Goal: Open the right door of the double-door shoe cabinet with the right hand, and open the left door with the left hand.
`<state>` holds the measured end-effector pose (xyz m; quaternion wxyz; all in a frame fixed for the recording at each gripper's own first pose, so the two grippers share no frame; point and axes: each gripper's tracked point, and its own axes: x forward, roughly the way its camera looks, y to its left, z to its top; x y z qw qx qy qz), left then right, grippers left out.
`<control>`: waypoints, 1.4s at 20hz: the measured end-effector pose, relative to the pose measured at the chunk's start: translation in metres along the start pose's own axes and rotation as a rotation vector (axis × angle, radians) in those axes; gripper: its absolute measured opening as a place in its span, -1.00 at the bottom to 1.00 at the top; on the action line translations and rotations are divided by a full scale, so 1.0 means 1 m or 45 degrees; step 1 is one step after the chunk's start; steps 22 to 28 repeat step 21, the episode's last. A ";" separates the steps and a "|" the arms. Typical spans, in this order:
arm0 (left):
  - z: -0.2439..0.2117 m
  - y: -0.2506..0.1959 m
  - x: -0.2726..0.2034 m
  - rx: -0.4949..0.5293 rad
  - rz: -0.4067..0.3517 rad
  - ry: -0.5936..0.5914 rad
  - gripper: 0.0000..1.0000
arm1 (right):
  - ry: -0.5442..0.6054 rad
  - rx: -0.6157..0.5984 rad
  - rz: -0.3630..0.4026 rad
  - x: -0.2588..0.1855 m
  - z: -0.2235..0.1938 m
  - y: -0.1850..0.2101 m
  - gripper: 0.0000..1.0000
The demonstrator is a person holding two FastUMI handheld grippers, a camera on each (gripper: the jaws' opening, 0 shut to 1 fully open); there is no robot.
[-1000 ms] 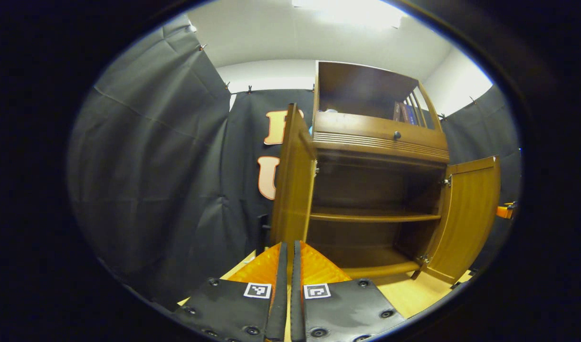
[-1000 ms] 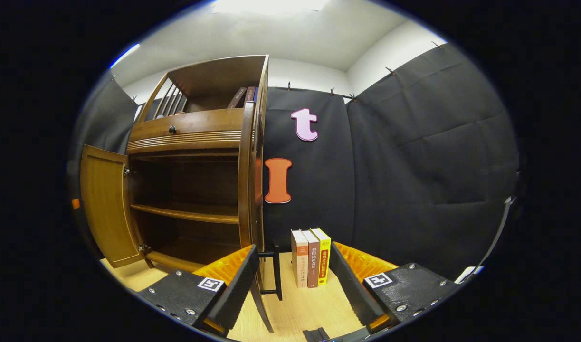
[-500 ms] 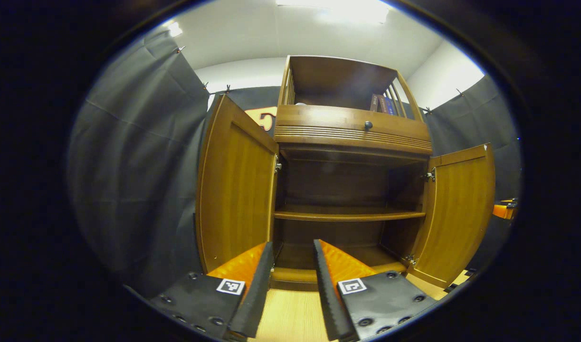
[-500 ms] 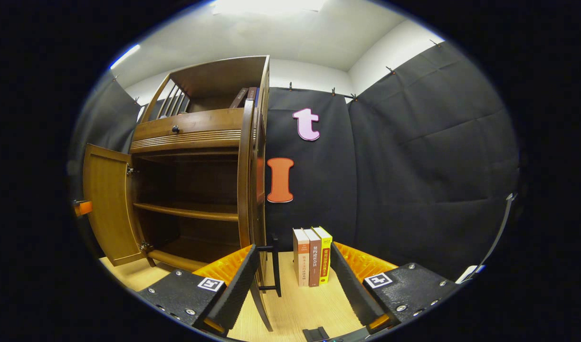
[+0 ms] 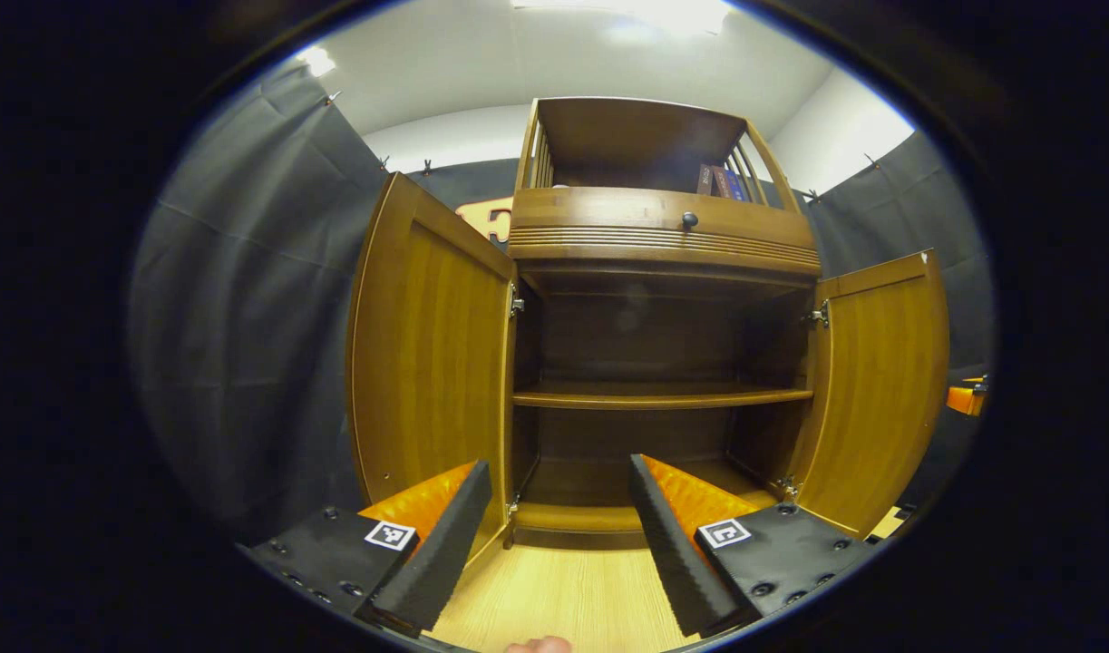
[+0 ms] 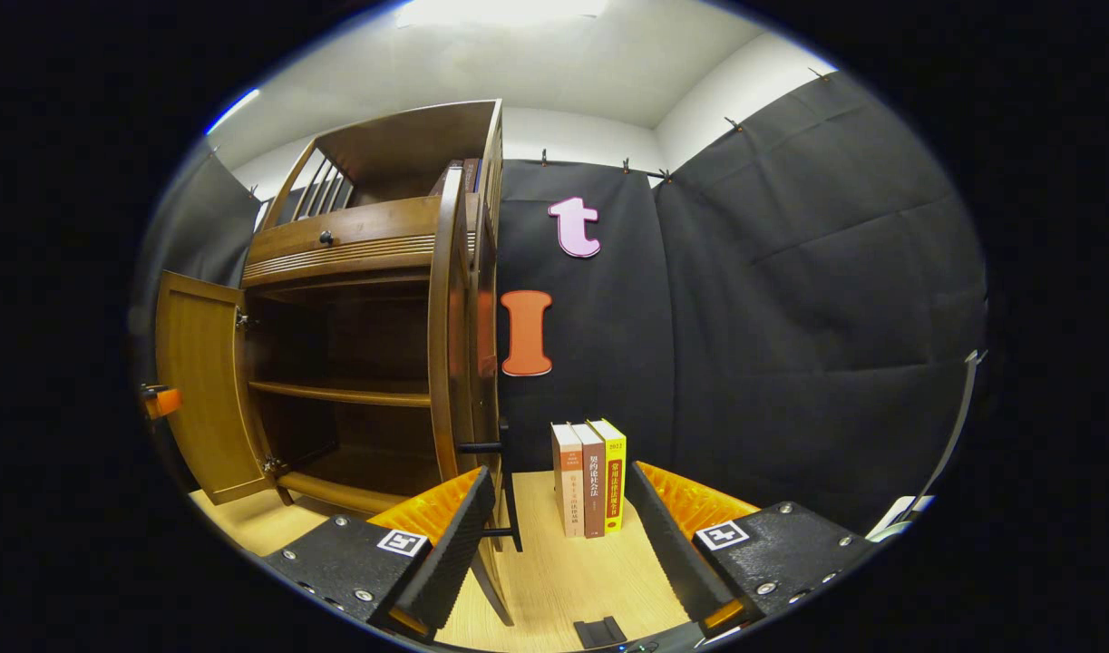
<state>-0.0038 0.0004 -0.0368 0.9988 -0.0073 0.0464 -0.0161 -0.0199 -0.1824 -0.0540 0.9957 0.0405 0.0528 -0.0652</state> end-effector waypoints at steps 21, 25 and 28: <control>-0.005 -0.012 0.005 0.036 0.006 -0.046 1.00 | 0.008 0.064 0.034 -0.004 -0.012 0.003 0.85; -0.005 -0.012 0.005 0.036 0.006 -0.046 1.00 | 0.008 0.064 0.034 -0.004 -0.012 0.003 0.85; -0.005 -0.012 0.005 0.036 0.006 -0.046 1.00 | 0.008 0.064 0.034 -0.004 -0.012 0.003 0.85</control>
